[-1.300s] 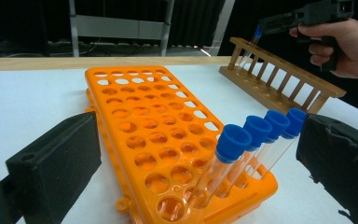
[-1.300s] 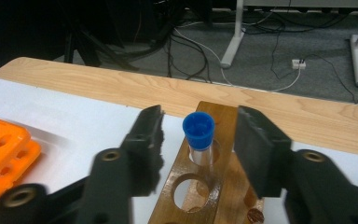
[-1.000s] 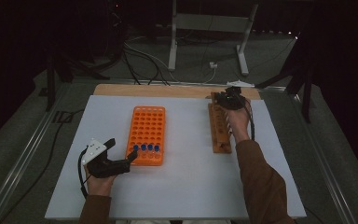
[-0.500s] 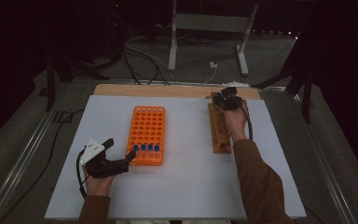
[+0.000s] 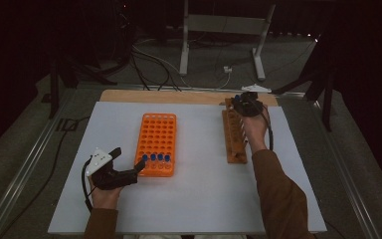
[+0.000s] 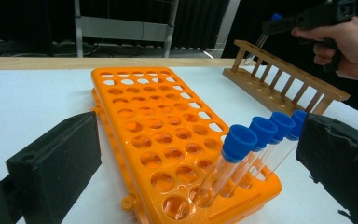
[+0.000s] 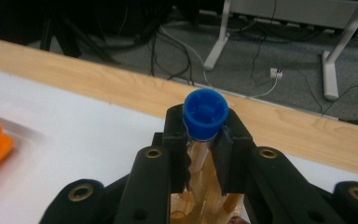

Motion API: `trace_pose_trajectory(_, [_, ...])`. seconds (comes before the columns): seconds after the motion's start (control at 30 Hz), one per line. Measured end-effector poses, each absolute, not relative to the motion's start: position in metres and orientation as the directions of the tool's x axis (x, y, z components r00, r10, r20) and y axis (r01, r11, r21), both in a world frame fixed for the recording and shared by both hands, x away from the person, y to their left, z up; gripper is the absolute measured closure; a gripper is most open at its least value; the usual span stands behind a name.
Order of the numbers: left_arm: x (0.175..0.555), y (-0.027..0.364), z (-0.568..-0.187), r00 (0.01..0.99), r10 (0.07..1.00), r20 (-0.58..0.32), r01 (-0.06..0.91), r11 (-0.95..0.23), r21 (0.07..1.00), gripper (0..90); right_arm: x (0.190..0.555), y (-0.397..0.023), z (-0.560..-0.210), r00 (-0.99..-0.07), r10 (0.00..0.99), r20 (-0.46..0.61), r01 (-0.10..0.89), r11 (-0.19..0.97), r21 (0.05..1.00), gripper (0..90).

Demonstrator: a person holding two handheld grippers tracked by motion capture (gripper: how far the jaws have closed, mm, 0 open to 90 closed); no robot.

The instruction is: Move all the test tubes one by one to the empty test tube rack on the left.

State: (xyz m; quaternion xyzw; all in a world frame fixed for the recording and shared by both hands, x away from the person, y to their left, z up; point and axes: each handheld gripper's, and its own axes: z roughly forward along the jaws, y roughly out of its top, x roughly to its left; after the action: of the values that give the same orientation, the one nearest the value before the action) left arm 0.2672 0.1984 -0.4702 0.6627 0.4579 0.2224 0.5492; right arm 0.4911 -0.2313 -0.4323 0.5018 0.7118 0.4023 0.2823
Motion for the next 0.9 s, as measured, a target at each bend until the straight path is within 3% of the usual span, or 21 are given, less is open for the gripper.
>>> trace_pose_trajectory(0.57, [0.267,0.198,-0.463,0.468,0.867,-0.169,0.345,-0.003,0.939,1.4,0.46,-0.249,-0.397,-0.353,0.935,0.034,0.392,0.115,0.913,77.3])
trace_pose_trajectory(0.9, [0.27,0.2,-0.46,0.455,0.876,-0.161,0.334,0.0,0.942,3.4,0.439,-0.252,-0.392,-0.419,0.906,0.064,0.379,0.11,0.919,77.3])
